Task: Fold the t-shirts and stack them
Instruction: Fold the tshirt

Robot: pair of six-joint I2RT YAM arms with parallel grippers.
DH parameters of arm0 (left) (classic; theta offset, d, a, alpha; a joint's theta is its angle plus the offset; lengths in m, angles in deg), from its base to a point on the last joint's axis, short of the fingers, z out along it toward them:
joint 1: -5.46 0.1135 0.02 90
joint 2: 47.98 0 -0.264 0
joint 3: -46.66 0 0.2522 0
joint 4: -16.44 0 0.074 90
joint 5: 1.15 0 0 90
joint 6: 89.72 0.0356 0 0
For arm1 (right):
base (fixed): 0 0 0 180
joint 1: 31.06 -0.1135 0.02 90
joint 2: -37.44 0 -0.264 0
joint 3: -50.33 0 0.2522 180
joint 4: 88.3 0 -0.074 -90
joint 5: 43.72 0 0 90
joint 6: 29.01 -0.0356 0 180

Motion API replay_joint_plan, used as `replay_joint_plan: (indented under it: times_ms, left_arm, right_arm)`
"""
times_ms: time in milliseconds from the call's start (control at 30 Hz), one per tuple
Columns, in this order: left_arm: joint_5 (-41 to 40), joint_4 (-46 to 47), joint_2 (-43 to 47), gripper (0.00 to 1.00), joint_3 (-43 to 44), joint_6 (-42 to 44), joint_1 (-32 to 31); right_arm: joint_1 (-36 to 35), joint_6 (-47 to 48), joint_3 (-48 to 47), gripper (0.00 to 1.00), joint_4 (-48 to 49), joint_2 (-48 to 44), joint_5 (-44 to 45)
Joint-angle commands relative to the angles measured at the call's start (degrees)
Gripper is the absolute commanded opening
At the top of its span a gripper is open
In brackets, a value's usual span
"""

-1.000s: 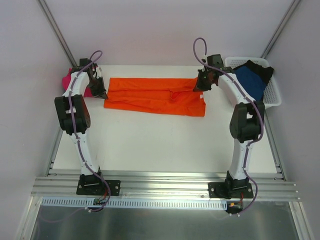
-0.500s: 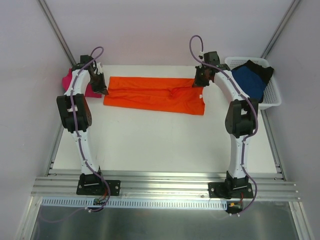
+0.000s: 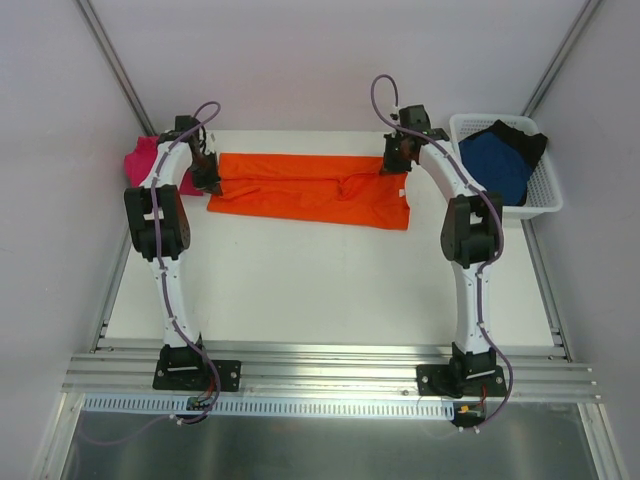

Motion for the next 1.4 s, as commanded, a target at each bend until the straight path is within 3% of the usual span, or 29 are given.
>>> replay_joint_plan:
  times_ms: [0,900,933,967,1000,1033,1067,1133,1367]
  left_arm:
    - [-2.4,0.5,1.2,0.00,2.1,-0.6,0.0]
    - [-9.2,2.0,-0.5,0.00,4.0,-1.4,-2.3]
    - [-9.2,2.0,-0.5,0.02,4.0,-1.3,-2.5]
    - [-9.3,2.0,-0.6,0.33,4.0,-1.2,-2.9]
    - [-10.4,2.0,-0.3,0.65,3.9,-2.0,-3.0]
    - [-11.8,2.0,-0.2,0.88,3.7,-2.4,-3.2]
    - [-11.9,2.0,-0.1,0.99,3.7,-2.2,-3.3]
    - [-11.7,1.9,0.9,0.99,3.1,-2.4,-3.4]
    - [-12.2,1.7,8.2,0.99,-1.7,-4.4,-3.4]
  right_arm:
    - [-0.5,0.2,-3.7,0.01,0.6,0.1,0.9]
    - [0.7,0.4,-9.6,0.01,1.7,4.3,2.1]
    - [0.4,0.4,-9.7,0.01,1.7,4.5,2.2]
    - [0.4,0.4,-9.8,0.12,1.6,4.5,2.6]
    - [0.3,0.5,-10.1,0.31,1.3,4.8,3.6]
    - [0.2,0.5,-10.2,0.47,1.1,4.7,4.3]
    - [-0.1,0.6,-10.3,0.66,1.1,4.7,4.7]
    - [-0.3,1.0,-10.1,0.77,1.0,3.8,4.8]
    - [-0.7,0.9,-7.1,0.79,0.4,-2.2,4.2]
